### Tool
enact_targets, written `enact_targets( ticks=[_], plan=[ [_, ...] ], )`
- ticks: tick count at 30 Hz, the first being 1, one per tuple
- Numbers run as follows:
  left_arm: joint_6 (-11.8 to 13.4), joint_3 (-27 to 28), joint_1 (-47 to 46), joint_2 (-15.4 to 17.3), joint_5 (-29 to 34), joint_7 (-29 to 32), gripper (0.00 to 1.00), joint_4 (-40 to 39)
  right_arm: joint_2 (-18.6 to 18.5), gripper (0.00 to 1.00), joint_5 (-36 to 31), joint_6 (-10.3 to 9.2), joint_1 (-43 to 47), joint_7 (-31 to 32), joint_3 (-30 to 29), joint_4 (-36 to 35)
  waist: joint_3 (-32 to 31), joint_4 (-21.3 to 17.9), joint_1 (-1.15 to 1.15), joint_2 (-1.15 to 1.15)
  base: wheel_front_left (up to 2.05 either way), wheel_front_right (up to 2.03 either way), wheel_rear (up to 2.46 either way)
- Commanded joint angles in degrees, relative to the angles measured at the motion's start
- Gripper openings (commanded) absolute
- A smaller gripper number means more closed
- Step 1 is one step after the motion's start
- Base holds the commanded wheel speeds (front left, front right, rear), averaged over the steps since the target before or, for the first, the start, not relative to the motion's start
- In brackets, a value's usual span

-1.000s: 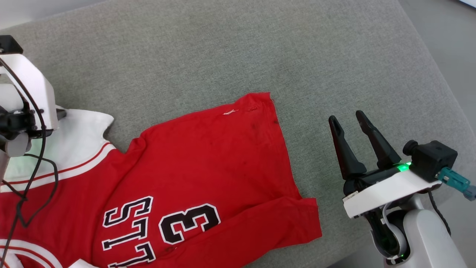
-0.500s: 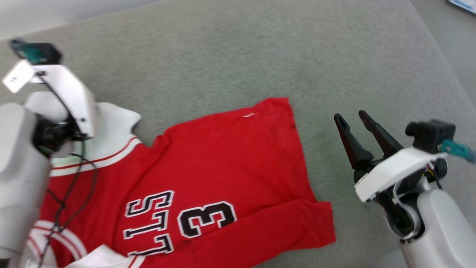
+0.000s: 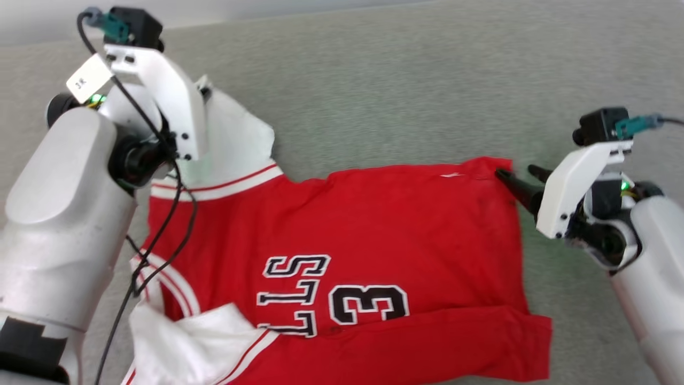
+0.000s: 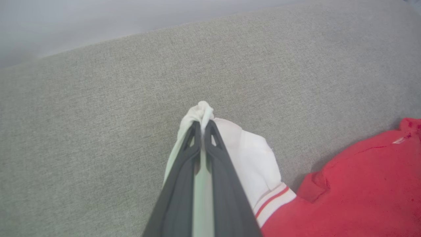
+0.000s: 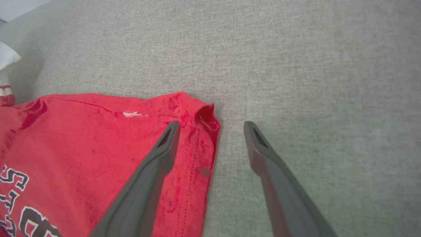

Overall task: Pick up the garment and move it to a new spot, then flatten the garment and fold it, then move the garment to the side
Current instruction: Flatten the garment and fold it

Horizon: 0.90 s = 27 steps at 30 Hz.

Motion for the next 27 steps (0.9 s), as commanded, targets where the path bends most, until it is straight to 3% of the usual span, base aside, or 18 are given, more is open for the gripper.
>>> enact_targets(
  ticks=[1,9,10,11,12,13,18,22,27],
  plan=[
    [-0.2,-0.2,-1.3,-0.9,0.5,-1.1,0.00,-0.3,-0.6,1.00,-0.1,-0.02,-2.3,1.6,0.9,1.3,1.2,3.0,0.00,0.00,0.00,0.00,0.00],
    [-1.0,-0.4,-2.8,-3.0,0.8,-5.5,0.00,-0.5,-0.7,1.00,-1.0,-0.02,-7.8,11.5,4.4,10.9,3.0,6.7,0.00,0.00,0.00,0.00,0.00],
    [-1.2,-0.4,-2.8,-3.1,0.8,-6.0,0.00,-0.3,-0.3,0.93,-0.9,-0.02,-7.8,13.2,4.8,12.2,3.1,6.9,0.00,0.00,0.00,0.00,0.00],
    [-1.4,-0.5,-2.7,-3.2,0.8,-6.3,0.00,-0.2,0.1,0.43,-0.9,-0.02,-7.7,14.9,5.1,13.5,3.1,7.1,0.00,0.00,0.00,0.00,0.00],
    [-1.4,-0.4,-2.5,-3.2,0.7,-6.8,0.00,0.0,0.6,0.18,-0.7,-0.02,-7.7,16.3,5.3,14.5,3.0,7.2,0.00,0.00,0.00,0.00,0.00],
    [-1.5,-0.4,-2.4,-3.2,0.7,-7.1,0.00,0.2,0.9,0.00,-0.7,-0.02,-7.8,17.1,5.5,15.1,3.0,7.3,0.00,0.00,0.00,0.00,0.00],
    [-1.9,-0.3,-1.7,-3.3,0.4,-9.1,0.00,1.5,1.3,0.00,-0.8,-0.01,-9.7,17.8,5.5,15.9,2.1,7.6,0.00,0.00,0.00,0.00,0.00],
    [-2.2,0.6,-0.4,-2.3,0.1,-12.3,0.00,2.2,0.7,0.00,-1.0,-0.01,-11.7,13.9,4.7,13.3,0.2,7.4,0.00,0.00,0.00,0.00,0.00],
    [-0.5,2.8,4.6,-1.7,-0.7,-18.1,0.00,1.2,-1.3,0.00,-2.0,-0.03,-9.9,7.5,3.5,9.7,-3.9,7.3,0.00,0.00,0.00,0.00,0.00]
  ],
)
